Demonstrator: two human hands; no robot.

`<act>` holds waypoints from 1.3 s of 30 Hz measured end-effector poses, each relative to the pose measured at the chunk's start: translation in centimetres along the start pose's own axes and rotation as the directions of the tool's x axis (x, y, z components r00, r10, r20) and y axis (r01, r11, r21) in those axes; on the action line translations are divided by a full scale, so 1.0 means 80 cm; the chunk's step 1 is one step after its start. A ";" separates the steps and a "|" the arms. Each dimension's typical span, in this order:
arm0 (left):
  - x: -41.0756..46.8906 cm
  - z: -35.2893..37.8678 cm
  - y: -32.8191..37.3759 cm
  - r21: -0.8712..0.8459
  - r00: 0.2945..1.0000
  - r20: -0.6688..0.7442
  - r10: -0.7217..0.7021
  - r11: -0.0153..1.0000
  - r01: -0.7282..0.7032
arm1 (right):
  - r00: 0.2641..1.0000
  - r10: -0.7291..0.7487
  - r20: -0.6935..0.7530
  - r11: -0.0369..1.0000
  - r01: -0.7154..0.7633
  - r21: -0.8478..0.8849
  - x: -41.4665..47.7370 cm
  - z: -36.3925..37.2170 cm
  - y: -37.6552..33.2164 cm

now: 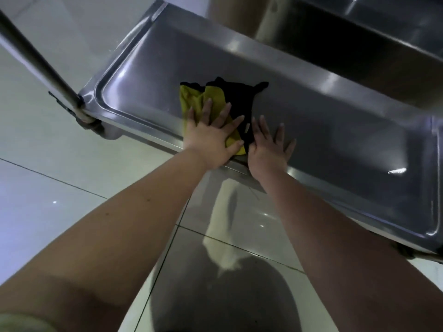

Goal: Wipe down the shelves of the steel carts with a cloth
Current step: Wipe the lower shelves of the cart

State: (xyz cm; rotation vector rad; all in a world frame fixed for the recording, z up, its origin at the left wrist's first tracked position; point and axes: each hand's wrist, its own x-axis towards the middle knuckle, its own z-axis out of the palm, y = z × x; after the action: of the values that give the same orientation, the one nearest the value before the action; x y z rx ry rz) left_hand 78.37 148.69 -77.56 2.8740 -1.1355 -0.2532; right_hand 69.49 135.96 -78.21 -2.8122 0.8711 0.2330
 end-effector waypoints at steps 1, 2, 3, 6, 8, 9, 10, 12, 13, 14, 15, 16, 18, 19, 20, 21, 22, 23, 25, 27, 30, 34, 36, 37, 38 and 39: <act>0.004 0.001 0.013 -0.004 1.000 0.012 0.021 1.000 -0.021 | 1.000 -0.004 -0.008 1.000 0.004 0.003 0.004 -0.001 0.008; 0.009 0.001 0.026 -0.012 0.998 0.030 0.048 0.999 -0.047 | 1.000 -0.005 -0.020 1.000 0.005 0.015 0.007 -0.001 0.015; 0.013 0.000 0.035 -0.025 0.996 0.048 0.074 0.997 -0.073 | 0.999 0.000 -0.035 0.999 0.001 0.033 0.010 -0.002 0.021; 0.025 0.002 0.035 -0.038 0.991 0.053 0.126 0.992 -0.124 | 0.995 0.030 -0.095 0.997 -0.023 0.073 0.008 0.004 0.029; 0.030 0.002 0.011 -0.045 0.989 0.033 0.141 0.989 -0.139 | 0.991 0.010 -0.132 0.998 -0.001 0.069 0.003 0.009 0.027; 0.033 0.000 -0.009 -0.041 0.991 0.027 0.131 0.991 -0.130 | 0.990 -0.004 -0.138 0.998 0.012 0.057 0.002 0.011 0.025; 0.035 -0.003 -0.033 -0.029 0.994 0.022 0.104 0.994 -0.103 | 0.991 -0.009 -0.137 0.999 0.016 0.050 0.002 0.011 0.023; 0.036 -0.012 -0.084 -0.028 1.000 0.023 -0.018 0.999 0.019 | 0.991 -0.007 -0.131 0.999 0.014 0.050 0.003 0.010 0.020; 0.034 -0.015 -0.106 -0.043 0.995 0.026 -0.093 0.995 0.094 | 0.991 -0.002 -0.131 0.999 0.008 0.046 0.003 0.011 0.020; 0.031 -0.016 -0.122 -0.053 0.987 0.033 -0.159 0.986 0.161 | 0.992 0.008 -0.125 0.999 -0.003 0.038 0.003 0.010 0.018; 0.027 -0.017 -0.131 -0.052 0.978 0.040 -0.204 0.977 0.206 | 0.994 0.030 -0.107 0.999 -0.028 0.025 0.004 0.009 0.015; 0.024 -0.018 -0.133 -0.041 0.973 0.046 -0.226 0.973 0.228 | 0.995 0.065 -0.080 0.998 -0.064 0.014 0.006 0.007 0.009; 0.021 -0.019 -0.125 -0.023 0.973 0.046 -0.227 0.973 0.228 | 0.991 0.133 -0.008 0.991 -0.133 0.007 0.014 0.001 -0.016; 0.021 -0.020 -0.121 -0.021 0.974 0.047 -0.223 0.974 0.224 | 0.991 0.133 0.025 0.991 -0.133 0.003 0.021 0.000 -0.034; 0.022 -0.020 -0.119 -0.021 0.974 0.048 -0.221 0.975 0.222 | 0.994 0.101 0.048 0.995 -0.101 -0.006 0.028 0.000 -0.053; 0.022 -0.021 -0.119 -0.020 0.975 0.047 -0.218 0.976 0.219 | 0.997 0.054 0.060 0.998 -0.053 -0.015 0.033 0.000 -0.071; 0.021 -0.020 -0.121 -0.016 0.976 0.045 -0.213 0.977 0.214 | 0.998 0.017 0.063 1.000 -0.016 -0.023 0.035 0.003 -0.086; 0.020 -0.020 -0.122 -0.008 0.978 0.043 -0.204 0.979 0.205 | 0.998 0.000 0.058 1.000 0.002 -0.030 0.036 0.006 -0.097; 0.018 -0.020 -0.118 0.019 0.985 0.071 -0.154 0.988 0.153 | 0.999 0.012 0.033 0.999 -0.010 -0.053 0.036 0.012 -0.103; 0.020 -0.020 -0.098 0.035 0.991 0.117 -0.064 0.998 0.061 | 1.000 0.028 0.007 0.998 -0.027 -0.058 0.034 0.013 -0.097; 0.024 -0.014 -0.064 0.043 0.990 0.136 0.028 0.998 -0.034 | 0.998 0.050 0.027 0.998 -0.049 -0.037 0.040 0.004 -0.087; 0.028 -0.013 -0.072 -0.028 0.994 0.093 0.052 0.998 -0.050 | 0.998 0.025 0.064 0.997 -0.021 -0.069 0.037 0.001 -0.078; 0.029 -0.017 -0.096 -0.065 0.994 0.094 0.060 0.996 -0.054 | 1.000 0.006 0.025 0.998 -0.004 -0.058 0.034 0.006 -0.075; 0.027 -0.019 -0.114 -0.068 0.995 0.088 0.041 0.997 -0.036 | 1.000 0.001 0.002 0.999 -0.001 -0.046 0.033 0.008 -0.075; 0.025 -0.021 -0.137 -0.058 0.998 0.071 -0.001 0.998 0.005 | 1.000 0.000 -0.014 0.999 0.000 -0.037 0.033 0.009 -0.074; 0.021 -0.024 -0.164 -0.045 0.997 0.050 -0.067 0.997 0.069 | 1.000 0.000 -0.020 1.000 -0.001 -0.031 0.034 0.010 -0.074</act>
State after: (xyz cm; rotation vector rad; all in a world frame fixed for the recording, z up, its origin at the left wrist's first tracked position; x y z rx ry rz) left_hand 88.76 157.10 -77.21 2.8840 -1.0257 -0.3486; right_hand 75.05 139.43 -78.74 -2.8472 0.8800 0.2207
